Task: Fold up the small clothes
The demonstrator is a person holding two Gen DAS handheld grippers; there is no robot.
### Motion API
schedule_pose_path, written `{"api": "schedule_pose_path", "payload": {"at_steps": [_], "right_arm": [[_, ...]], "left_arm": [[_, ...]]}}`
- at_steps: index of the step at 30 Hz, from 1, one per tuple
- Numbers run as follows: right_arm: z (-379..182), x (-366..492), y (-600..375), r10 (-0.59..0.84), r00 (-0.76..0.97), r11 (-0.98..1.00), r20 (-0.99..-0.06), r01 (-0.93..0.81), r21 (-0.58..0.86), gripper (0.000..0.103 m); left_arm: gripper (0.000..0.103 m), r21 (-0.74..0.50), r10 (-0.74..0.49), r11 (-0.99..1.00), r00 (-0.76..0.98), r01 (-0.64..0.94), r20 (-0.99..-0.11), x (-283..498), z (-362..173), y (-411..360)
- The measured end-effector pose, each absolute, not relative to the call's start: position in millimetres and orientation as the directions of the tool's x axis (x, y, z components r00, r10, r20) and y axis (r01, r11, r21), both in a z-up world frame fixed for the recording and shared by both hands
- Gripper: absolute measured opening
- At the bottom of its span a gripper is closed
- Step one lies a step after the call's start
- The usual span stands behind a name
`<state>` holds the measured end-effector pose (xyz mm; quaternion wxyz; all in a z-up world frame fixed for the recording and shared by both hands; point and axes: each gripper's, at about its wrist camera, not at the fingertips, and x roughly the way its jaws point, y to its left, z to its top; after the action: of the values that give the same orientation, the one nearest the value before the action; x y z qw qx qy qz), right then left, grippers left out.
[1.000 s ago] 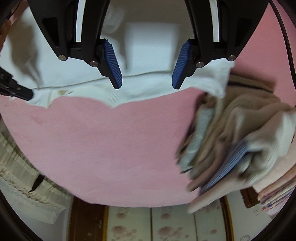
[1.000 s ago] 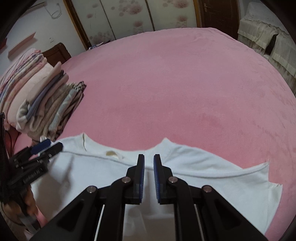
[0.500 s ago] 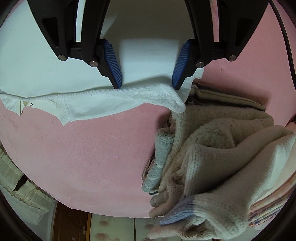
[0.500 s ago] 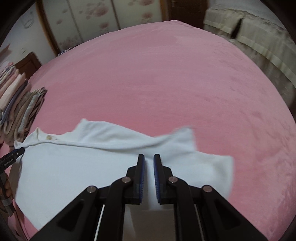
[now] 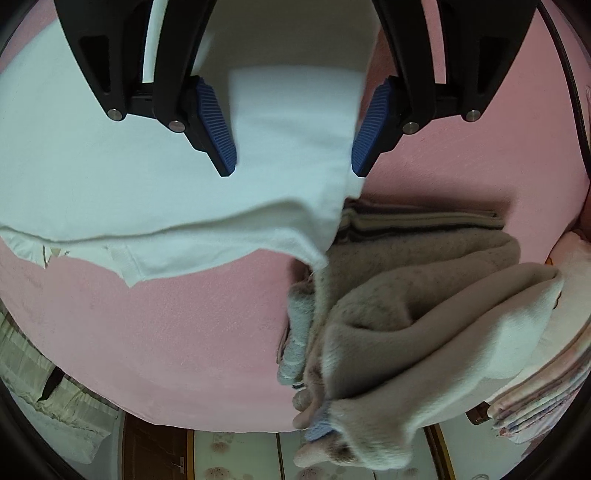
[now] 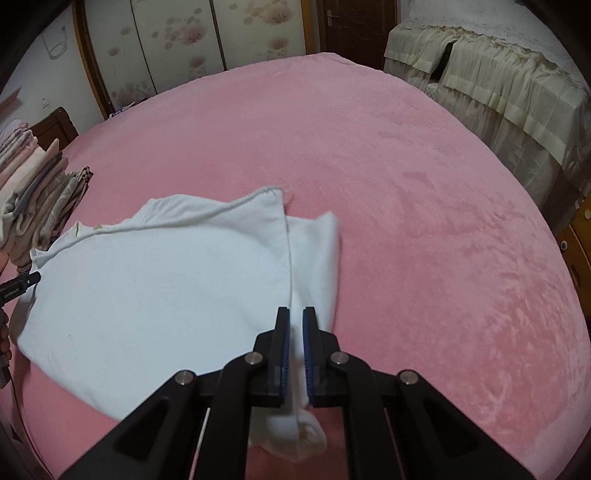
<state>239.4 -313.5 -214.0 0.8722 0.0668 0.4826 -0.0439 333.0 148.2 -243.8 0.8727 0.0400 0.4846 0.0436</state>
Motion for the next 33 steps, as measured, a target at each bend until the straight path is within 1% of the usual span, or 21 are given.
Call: {"api": "schedule_pose_path", "payload": {"at_steps": [5,9,11,16,19,22,23,25,29,33], "right_arm": [[-197.2,225.3,-313.2,0.0,0.55,0.984,-0.835,0.149,0.098,0.005],[-187.2,213.4,-303.0,0.012,0.554,0.987,-0.833,0.128,0.1,0.005],[-181.6,207.8,-296.6,0.022,0.557,0.988,-0.831,0.117,0.104,0.005],[-167.4,196.4,-276.7,0.055,0.557,0.989,-0.828,0.083,0.122,0.005],[-155.7,190.8,-260.7,0.073,0.574,0.991,-0.815,0.053,0.126,0.005],[-144.5,187.8,-244.6,0.102,0.591,0.99,-0.801,0.02,0.14,0.005],[-141.2,186.7,-238.5,0.107,0.596,0.99,-0.796,0.009,0.14,0.005],[-135.1,185.4,-225.5,0.115,0.607,0.991,-0.786,-0.014,0.134,0.008],[-125.9,187.6,-198.8,0.136,0.625,0.99,-0.768,-0.055,0.13,0.009],[-125.0,192.0,-176.2,0.147,0.64,0.989,-0.754,-0.08,0.125,0.009]], "left_arm": [[0.064,0.083,0.106,0.994,0.53,-0.067,-0.842,300.2,-229.0,165.9],[0.068,0.052,0.097,0.994,0.529,-0.1,-0.843,273.5,-210.9,181.3],[0.069,0.023,0.08,0.993,0.528,-0.113,-0.846,258.1,-199.0,187.5],[0.069,-0.022,0.055,0.99,0.526,-0.139,-0.849,234.1,-170.4,194.8],[0.073,-0.054,0.035,0.987,0.533,-0.152,-0.845,225.9,-152.8,189.1],[0.074,-0.068,0.033,0.983,0.535,-0.17,-0.844,215.2,-145.7,187.5],[0.074,-0.073,0.031,0.982,0.534,-0.172,-0.845,210.7,-144.8,185.3],[0.074,-0.08,0.028,0.981,0.529,-0.179,-0.848,205.9,-145.9,180.8],[0.074,-0.109,0.01,0.976,0.532,-0.191,-0.847,195.8,-153.1,167.2],[0.074,-0.174,-0.046,0.964,0.518,-0.202,-0.854,191.6,-172.3,154.8]]}}
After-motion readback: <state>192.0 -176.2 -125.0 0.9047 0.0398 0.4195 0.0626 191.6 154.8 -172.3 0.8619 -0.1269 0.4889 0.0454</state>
